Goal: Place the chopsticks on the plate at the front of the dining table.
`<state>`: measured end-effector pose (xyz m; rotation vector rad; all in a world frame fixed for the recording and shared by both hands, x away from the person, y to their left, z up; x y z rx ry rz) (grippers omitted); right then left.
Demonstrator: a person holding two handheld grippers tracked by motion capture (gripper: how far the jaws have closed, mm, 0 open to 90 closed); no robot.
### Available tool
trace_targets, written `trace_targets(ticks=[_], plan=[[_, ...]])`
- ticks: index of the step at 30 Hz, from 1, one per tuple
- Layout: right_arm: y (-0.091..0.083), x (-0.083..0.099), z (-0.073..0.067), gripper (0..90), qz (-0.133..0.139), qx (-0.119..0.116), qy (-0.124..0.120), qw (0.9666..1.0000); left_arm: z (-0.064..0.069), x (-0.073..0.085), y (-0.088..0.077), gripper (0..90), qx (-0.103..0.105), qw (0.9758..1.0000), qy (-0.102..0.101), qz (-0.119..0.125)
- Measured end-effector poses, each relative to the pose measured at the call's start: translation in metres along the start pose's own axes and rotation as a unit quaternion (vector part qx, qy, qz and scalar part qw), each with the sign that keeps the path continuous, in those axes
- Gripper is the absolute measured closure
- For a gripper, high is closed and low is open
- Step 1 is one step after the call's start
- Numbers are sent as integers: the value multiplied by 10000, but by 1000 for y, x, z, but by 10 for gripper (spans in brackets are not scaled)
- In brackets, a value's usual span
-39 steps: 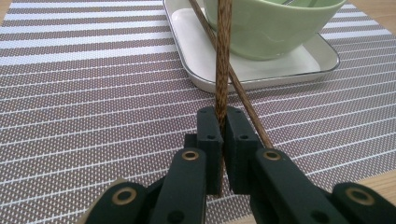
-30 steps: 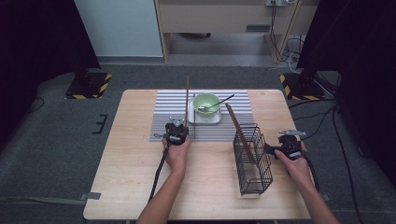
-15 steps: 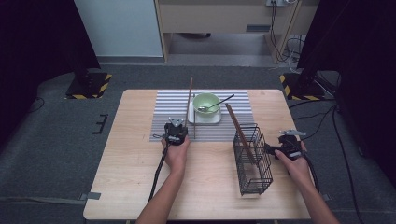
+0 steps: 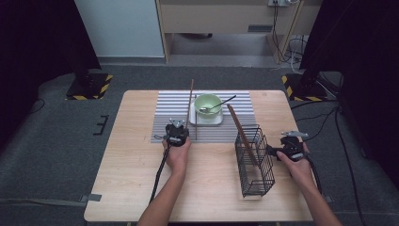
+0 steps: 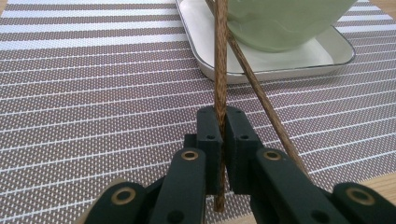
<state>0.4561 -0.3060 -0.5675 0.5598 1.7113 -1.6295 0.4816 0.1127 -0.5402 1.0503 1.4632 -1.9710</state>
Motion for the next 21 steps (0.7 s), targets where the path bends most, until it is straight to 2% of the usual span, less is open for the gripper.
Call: trace_targets(ticks=[7, 12, 18, 21], plan=[[0, 0, 0, 56, 1, -1, -1, 10000, 1, 0, 0, 854, 10, 10000, 25, 4], [0, 0, 0, 56, 0, -2, -1, 10000, 0, 1, 1, 850, 22, 10000, -42, -6], [0, 0, 0, 55, -2, -15, -11, 10000, -1, 1, 1, 855, -9, 10000, 23, -15], [0, 0, 0, 55, -3, -17, -11, 10000, -1, 1, 1, 854, -31, 10000, -25, -28]])
Point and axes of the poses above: each handheld gripper's, and its own axes: y roughly forward along the jaws, x roughly out of its underside, z roughly to its right, the point moved 1 cm from there along y, roughly forward along the jaws, and after that the axes turned 4 degrees about x, right-handed, at the moved point
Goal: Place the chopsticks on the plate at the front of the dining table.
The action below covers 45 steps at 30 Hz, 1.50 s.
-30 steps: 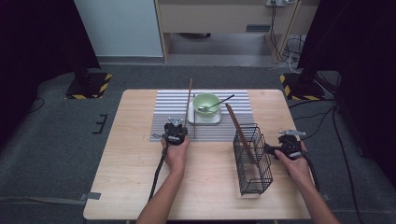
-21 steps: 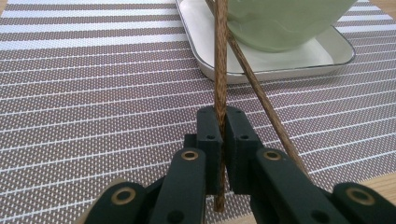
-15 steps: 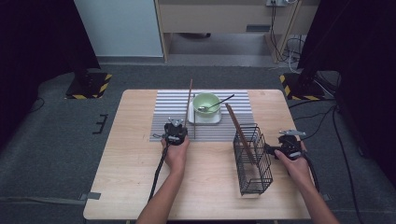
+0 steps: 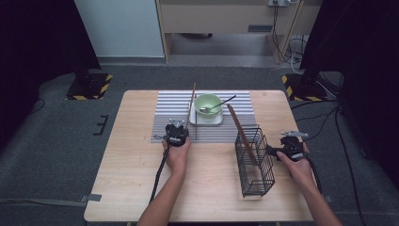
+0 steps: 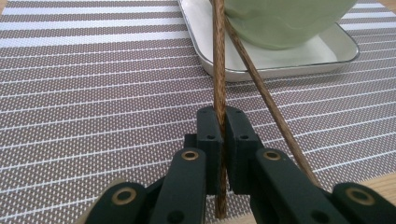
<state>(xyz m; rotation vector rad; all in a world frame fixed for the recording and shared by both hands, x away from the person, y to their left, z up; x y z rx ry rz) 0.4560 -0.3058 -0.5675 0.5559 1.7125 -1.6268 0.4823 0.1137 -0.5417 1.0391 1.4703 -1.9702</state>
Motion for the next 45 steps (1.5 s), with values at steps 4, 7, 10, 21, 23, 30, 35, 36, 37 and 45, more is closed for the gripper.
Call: trace_targets(ticks=[4, 7, 10, 21, 23, 30, 35, 36, 37, 45], plan=[[0, 0, 0, 55, -1, 0, 3, 10000, -1, 0, 1, 852, -18, 10000, -38, -27], [0, 0, 0, 54, -1, -2, -2, 10000, -1, 0, 2, 852, -19, 10000, -55, -71], [0, 0, 0, 54, -3, -5, -6, 10000, -1, 0, 3, 852, -23, 10000, -41, -79], [0, 0, 0, 53, -5, -11, -7, 10000, -1, 1, 5, 851, -34, 9998, -82, -162], [0, 0, 0, 53, -3, -16, -11, 10000, -1, 1, 5, 851, -40, 9998, -74, -160], [0, 0, 0, 53, -4, -20, -13, 10000, 0, 2, 6, 849, -37, 9998, -65, -198], [0, 0, 0, 53, -5, -21, -13, 10000, 1, 2, 6, 850, -50, 9998, -55, -181], [0, 0, 0, 53, -5, -20, -13, 10000, 1, 2, 6, 850, -42, 9998, -65, -180], [0, 0, 0, 53, -5, -21, -13, 10000, 1, 1, 6, 850, -55, 9998, -64, -176], [0, 0, 0, 53, -4, -25, -16, 10000, 2, 1, 6, 853, -32, 9997, -24, -220]])
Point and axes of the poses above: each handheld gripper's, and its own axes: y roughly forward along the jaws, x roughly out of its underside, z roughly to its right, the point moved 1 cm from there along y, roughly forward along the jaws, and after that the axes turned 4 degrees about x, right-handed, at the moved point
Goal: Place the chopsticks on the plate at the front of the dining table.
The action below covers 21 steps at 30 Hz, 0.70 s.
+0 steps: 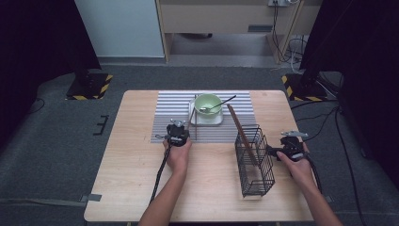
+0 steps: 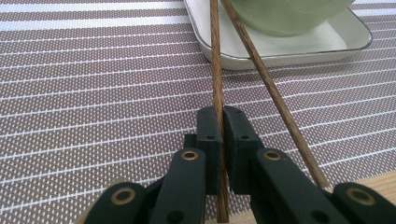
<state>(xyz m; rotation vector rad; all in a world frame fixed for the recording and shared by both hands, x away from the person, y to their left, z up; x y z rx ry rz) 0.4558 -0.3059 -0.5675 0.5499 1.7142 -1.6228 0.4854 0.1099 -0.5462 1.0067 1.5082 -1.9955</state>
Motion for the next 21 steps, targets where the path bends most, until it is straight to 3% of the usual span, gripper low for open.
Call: trace_targets(ticks=[21], plan=[[0, 0, 0, 53, 0, -1, 0, 10000, -2, -4, -6, 857, -72, 9998, -12, 172]])
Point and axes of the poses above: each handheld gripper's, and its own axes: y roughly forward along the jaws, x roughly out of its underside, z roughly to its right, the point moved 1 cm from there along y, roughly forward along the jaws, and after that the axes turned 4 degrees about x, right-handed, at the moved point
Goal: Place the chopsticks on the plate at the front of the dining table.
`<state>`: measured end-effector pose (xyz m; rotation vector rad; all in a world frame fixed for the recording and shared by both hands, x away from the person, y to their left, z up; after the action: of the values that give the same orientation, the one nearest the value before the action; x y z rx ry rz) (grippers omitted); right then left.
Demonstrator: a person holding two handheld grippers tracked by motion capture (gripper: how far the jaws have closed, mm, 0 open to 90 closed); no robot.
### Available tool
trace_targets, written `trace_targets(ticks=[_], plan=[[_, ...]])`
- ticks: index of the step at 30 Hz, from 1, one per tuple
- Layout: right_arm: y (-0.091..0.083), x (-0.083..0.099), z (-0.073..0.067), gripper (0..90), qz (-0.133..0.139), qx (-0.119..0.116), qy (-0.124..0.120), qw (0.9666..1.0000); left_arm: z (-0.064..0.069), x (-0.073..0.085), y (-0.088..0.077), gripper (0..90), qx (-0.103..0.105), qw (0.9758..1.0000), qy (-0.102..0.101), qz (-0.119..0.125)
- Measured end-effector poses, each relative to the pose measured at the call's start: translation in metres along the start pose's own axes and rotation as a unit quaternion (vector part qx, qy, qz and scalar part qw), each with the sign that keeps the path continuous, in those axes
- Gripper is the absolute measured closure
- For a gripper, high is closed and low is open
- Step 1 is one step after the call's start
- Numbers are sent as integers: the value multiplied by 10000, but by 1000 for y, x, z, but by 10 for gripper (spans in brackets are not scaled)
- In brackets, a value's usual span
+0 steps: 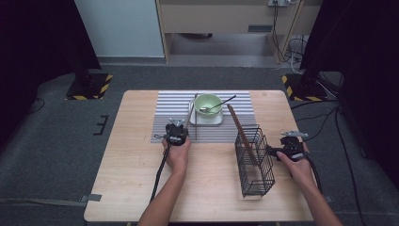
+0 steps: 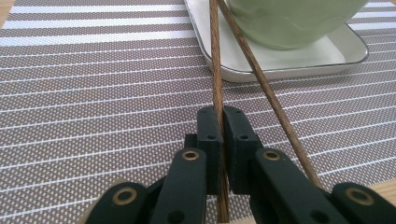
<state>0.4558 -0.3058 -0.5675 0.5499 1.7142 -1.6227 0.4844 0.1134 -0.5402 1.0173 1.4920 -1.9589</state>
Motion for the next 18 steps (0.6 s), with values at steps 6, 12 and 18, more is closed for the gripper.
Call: trace_targets(ticks=[6, 12, 18], plan=[[0, 0, 0, 53, 0, 0, 0, 10000, -4, -1, 0, 857, -56, 9999, -101, -3], [0, 0, 0, 53, 1, 1, 1, 10000, -5, -1, 1, 857, -87, 9998, -159, -58], [0, 0, 0, 52, 0, 0, 1, 10000, -4, 0, 3, 857, -127, 9997, -167, -130]])
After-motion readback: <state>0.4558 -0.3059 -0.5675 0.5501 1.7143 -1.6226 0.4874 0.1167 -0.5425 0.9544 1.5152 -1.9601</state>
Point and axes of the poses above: each handheld gripper's, and its own axes: y roughly forward along the jaws, x roughly out of its underside, z roughly to its right, the point moved 1 cm from there along y, roughly forward along the jaws, and after that the axes turned 4 degrees about x, right-handed, at the moved point
